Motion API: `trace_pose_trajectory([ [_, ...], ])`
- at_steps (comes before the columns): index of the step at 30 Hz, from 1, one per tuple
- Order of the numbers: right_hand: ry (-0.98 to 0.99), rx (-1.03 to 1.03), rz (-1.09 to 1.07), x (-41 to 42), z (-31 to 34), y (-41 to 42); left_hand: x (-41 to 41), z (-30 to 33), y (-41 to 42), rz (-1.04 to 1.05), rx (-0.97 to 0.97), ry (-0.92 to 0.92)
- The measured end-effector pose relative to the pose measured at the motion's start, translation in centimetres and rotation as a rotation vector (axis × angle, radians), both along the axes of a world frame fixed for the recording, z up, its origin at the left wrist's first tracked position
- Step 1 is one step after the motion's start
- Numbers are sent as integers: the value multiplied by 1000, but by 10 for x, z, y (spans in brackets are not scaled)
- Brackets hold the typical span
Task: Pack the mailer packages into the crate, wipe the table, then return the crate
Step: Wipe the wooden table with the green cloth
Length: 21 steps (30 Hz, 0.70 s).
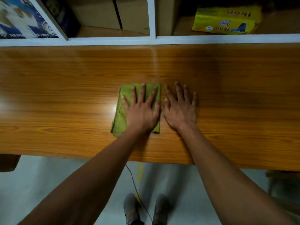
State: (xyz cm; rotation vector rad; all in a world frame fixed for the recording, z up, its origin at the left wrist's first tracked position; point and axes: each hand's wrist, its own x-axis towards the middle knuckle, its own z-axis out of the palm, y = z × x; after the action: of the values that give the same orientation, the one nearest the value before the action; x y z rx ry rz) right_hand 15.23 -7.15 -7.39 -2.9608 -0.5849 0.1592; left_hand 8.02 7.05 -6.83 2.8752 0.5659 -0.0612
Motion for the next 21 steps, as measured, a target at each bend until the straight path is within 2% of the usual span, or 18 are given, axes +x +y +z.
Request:
trace_pose_trajectory([
  [4, 0, 38, 42, 41, -5, 5, 116, 0, 48, -4, 6, 32],
  [6, -16, 44, 37, 59, -7, 9, 147, 2, 59, -3, 9, 61],
  [9, -10, 54, 26, 66, -4, 11, 126, 4, 51, -5, 8, 49],
  [12, -13, 70, 15, 62, -2, 13, 49, 6, 21, 0, -11, -6],
  [15, -5, 77, 0, 62, -2, 14, -1, 7, -1, 8, -32, 31],
  [17, -4, 73, 2, 64, -3, 15, 15, 5, 7, 18, -24, 23],
  [21, -24, 68, 7, 64, -6, 14, 117, 3, 53, 25, -4, 7],
])
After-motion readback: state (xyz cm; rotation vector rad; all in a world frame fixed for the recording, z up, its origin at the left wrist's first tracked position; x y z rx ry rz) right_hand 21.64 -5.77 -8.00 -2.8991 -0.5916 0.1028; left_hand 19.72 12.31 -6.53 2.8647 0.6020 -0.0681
